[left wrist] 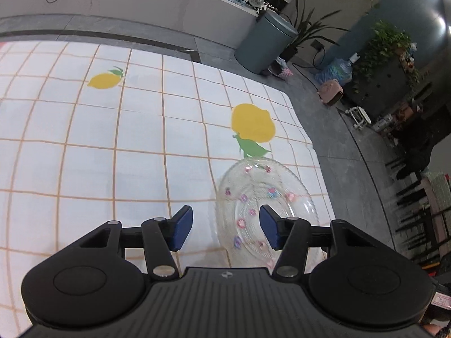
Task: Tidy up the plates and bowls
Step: 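Move both grippers to the stacked plates' rim and close them on it, then lift the stacked plates with both grippers and carry them beside the bowl stack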
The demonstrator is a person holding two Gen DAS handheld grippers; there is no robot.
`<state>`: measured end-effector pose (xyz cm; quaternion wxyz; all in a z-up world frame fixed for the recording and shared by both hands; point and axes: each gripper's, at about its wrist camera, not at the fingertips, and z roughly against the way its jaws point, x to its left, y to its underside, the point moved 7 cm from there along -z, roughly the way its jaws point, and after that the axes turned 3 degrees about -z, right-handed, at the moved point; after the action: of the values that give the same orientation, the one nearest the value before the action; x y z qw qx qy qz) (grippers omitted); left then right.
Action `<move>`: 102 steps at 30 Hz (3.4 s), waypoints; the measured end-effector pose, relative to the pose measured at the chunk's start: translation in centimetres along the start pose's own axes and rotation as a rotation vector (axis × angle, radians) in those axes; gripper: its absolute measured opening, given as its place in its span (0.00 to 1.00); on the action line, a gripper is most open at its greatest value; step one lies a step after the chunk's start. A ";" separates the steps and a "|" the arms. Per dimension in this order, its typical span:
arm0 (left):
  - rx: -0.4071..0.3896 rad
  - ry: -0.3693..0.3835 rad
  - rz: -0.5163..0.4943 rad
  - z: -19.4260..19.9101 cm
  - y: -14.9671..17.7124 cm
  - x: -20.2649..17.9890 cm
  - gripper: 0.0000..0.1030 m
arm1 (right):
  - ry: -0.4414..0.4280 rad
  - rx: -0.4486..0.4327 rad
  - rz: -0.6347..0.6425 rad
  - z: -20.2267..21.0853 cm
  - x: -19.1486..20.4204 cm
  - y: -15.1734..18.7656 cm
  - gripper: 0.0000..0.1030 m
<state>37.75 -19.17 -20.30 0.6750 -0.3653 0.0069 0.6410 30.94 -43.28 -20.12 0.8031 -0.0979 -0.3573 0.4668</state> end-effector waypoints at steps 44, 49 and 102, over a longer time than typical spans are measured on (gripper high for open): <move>-0.149 -0.018 -0.006 10.5 3.6 -2.2 0.10 | -0.174 0.000 -0.002 6.4 2.4 3.1 0.06; -0.197 -0.030 0.024 13.1 5.6 -1.5 0.10 | -0.188 -0.006 0.028 8.8 3.8 5.1 0.06; -0.141 -0.252 0.021 20.3 20.0 7.0 0.11 | -0.093 0.103 0.405 10.3 9.8 21.7 0.06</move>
<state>12.24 -4.72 -18.49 0.6363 -0.3286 -0.1191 0.6877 12.34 -25.19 -18.54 0.6795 -0.1049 -0.3429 0.6401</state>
